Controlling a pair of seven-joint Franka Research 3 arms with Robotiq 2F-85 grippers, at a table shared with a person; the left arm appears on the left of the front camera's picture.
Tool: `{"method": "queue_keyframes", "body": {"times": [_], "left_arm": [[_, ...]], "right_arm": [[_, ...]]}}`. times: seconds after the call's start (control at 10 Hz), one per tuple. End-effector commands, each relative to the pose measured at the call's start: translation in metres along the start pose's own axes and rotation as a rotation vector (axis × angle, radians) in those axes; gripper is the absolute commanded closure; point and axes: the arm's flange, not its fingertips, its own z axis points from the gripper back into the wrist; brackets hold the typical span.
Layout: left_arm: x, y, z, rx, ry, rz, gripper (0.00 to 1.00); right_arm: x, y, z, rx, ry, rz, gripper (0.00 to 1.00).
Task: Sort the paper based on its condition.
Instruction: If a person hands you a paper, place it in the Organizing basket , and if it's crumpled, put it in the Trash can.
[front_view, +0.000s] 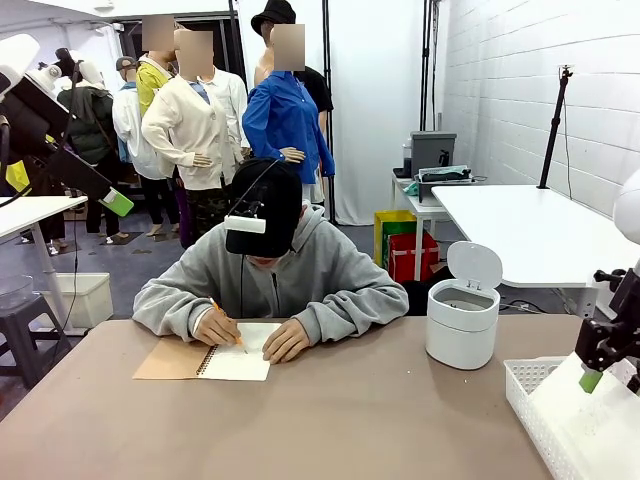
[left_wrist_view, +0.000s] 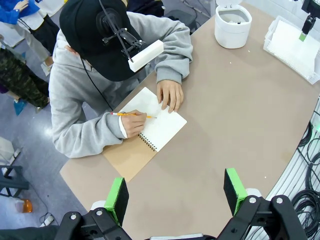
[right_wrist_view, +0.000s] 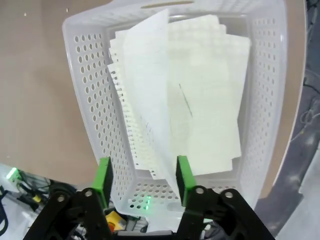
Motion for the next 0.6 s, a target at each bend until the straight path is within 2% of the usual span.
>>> {"method": "queue_keyframes", "body": {"times": [0.0,0.5], "left_arm": [[-0.001,0.001,0.001,-0.007,-0.004,0.002,0.0],[-0.001,0.001,0.001,-0.007,-0.004,0.002,0.0]], "right_arm": [[-0.021,0.003,-0.001,-0.101,-0.026,-0.023,0.0],[-0.036,0.031,0.035,-0.315,-0.133,0.079,0.0]]}}
